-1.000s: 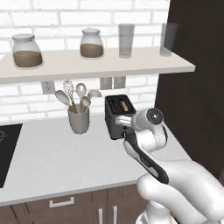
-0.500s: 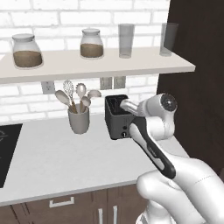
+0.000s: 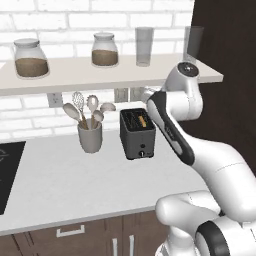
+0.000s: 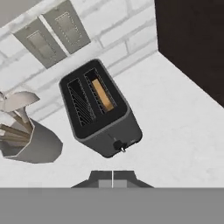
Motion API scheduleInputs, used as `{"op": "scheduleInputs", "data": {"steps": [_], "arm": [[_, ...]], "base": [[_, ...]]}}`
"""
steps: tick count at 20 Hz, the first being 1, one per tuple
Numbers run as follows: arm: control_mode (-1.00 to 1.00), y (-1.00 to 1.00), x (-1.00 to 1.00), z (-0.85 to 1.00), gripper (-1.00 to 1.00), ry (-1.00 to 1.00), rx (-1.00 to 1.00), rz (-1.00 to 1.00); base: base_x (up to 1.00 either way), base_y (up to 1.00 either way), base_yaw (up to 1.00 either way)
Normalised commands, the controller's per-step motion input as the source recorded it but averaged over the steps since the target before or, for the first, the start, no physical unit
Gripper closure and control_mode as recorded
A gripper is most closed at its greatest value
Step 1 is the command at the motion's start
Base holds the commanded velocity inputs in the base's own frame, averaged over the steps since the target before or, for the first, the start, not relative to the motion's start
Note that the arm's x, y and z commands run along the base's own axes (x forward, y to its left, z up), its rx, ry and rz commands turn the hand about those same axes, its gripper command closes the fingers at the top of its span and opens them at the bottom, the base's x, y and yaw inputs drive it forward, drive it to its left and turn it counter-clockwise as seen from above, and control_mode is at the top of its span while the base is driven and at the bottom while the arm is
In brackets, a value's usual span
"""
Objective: Start the toaster. Once the lever pops up, take the bread to the plate on the dining counter.
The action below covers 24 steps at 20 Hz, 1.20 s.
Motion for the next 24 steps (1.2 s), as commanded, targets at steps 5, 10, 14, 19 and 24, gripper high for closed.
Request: {"op": "scheduleInputs", "data": {"steps": [5,10,14,19,24], "arm": [[-1.00,-0.22,-0.06,-0.29,-1.00,0.05,-0.16,0.08],[-1.00,-0.01,0.00,-0.07,-1.00,0.00,-0.06,0.18],[-1.00,0.00,-0.11,0.00,-1.00,-0.01,0.00,0.22],[-1.00,0.00,-0.14,0.00,-1.00,-0.05,-0.02,0.05],[-1.00,0.00,-0.02,0.00,-1.00,-0.01,0.00,0.00]], "base": [[0.00,0.00,0.00],[0.00,0.00,0.00],[0.00,0.00,0.00],[0.00,0.00,0.00],[0.00,0.00,0.00]]}}
